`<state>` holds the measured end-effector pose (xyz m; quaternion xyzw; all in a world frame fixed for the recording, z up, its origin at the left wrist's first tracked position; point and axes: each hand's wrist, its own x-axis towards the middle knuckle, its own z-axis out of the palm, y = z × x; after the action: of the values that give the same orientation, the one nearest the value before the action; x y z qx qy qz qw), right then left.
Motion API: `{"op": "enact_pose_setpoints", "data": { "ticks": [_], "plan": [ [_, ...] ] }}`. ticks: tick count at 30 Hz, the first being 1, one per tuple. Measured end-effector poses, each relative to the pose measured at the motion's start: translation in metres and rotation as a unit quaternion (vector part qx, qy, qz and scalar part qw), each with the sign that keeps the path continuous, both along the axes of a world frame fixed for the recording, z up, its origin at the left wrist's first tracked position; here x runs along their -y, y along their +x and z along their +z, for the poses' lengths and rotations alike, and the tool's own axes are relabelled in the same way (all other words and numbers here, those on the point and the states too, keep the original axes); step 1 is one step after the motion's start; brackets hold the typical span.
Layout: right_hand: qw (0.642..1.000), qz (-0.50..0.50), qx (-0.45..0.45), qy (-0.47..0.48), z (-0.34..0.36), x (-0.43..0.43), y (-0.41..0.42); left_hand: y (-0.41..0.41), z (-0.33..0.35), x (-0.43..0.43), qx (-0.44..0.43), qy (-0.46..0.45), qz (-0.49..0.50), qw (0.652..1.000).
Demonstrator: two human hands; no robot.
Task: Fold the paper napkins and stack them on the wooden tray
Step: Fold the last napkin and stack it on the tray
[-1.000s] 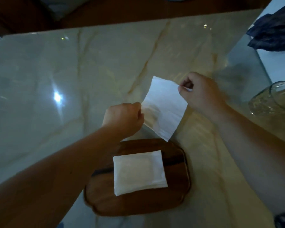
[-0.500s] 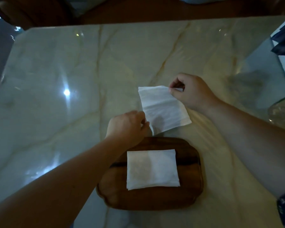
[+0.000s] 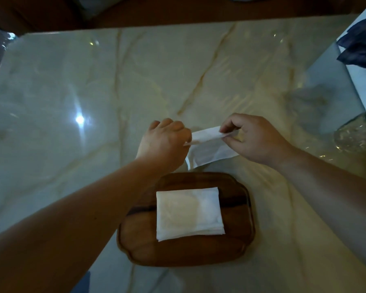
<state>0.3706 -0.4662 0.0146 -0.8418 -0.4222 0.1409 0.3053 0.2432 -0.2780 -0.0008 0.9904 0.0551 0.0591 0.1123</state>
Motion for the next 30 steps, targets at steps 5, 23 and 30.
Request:
{"op": "enact_pose_setpoints", "data": {
  "ticks": [5,23,30],
  "plan": [
    [0.987,0.105,0.091,-0.084,-0.017,0.013,0.004,-0.009,-0.008,0.012,-0.031,0.028,-0.048,0.998],
    [0.988,0.005,0.058,-0.141,-0.032,-0.014,0.042,0.014,-0.017,-0.006,-0.099,-0.105,0.103,0.984],
    [0.985,0.012,0.053,-0.164,-0.03,-0.023,0.044,0.021,-0.018,-0.006,-0.115,-0.104,0.099,0.983]
  ]
}}
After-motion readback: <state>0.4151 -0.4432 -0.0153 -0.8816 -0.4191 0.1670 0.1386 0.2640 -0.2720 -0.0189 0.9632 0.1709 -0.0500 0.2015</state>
